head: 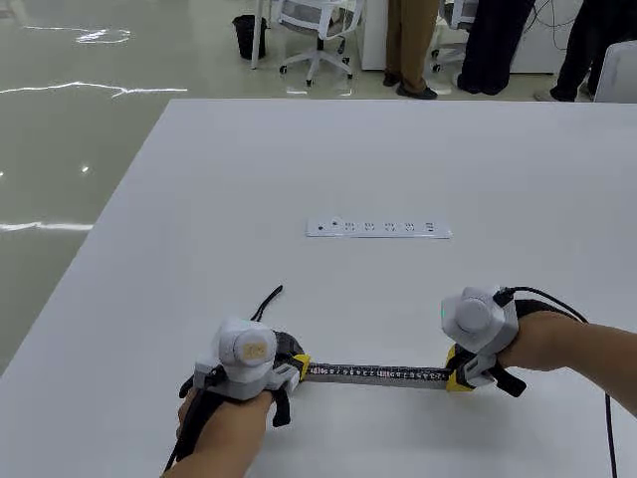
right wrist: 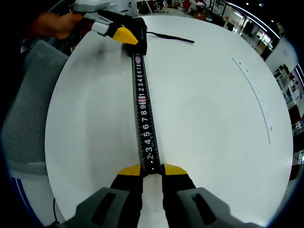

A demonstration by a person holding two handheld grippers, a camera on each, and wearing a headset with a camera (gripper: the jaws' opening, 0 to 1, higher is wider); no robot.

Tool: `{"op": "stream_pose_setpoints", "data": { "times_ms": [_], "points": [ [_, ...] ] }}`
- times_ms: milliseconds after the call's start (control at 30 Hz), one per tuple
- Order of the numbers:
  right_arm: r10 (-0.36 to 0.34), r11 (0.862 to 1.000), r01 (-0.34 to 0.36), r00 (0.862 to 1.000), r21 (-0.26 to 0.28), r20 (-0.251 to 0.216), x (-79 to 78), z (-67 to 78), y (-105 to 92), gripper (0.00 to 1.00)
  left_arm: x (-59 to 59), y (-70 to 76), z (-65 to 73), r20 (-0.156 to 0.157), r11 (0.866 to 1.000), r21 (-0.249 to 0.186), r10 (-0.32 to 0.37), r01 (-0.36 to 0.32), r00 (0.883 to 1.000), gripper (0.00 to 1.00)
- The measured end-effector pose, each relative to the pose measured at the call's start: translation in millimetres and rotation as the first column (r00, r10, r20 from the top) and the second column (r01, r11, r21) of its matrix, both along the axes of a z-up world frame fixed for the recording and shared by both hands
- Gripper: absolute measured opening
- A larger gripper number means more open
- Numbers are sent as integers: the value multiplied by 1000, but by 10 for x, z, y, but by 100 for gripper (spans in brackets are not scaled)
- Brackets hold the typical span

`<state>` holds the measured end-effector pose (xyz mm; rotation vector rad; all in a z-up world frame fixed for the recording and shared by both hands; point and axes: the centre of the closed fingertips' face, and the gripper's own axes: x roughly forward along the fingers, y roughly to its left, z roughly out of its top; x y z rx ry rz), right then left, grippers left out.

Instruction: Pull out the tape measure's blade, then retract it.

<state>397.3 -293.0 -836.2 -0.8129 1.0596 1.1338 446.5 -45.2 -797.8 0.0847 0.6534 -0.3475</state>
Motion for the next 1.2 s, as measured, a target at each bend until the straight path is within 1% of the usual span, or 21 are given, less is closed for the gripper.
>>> {"op": "stream_pose_setpoints", "data": {
  "times_ms": [133, 633, 767, 1200],
  "points": [
    [-9, 1000, 9, 1000, -1, -4, 7, -3, 16, 15, -4, -3, 1, 0, 1000, -1, -1, 1, 1000, 55],
    [-4, 1000, 4, 1000, 5, -2, 21, -9, 77, 15, 0, -4, -3, -4, 1000, -4, 0, 0, 1000, 56],
    [-4, 1000, 4, 1000, 4, -1, 20, 0, 96, 15, 1, -4, -4, -13, 1000, -5, 1, -1, 1000, 56],
    [6, 1000, -6, 1000, 1, 1, 30, -10, 155, 15, 3, -2, -6, -9, 1000, -8, 3, -3, 1000, 56]
  ]
}}
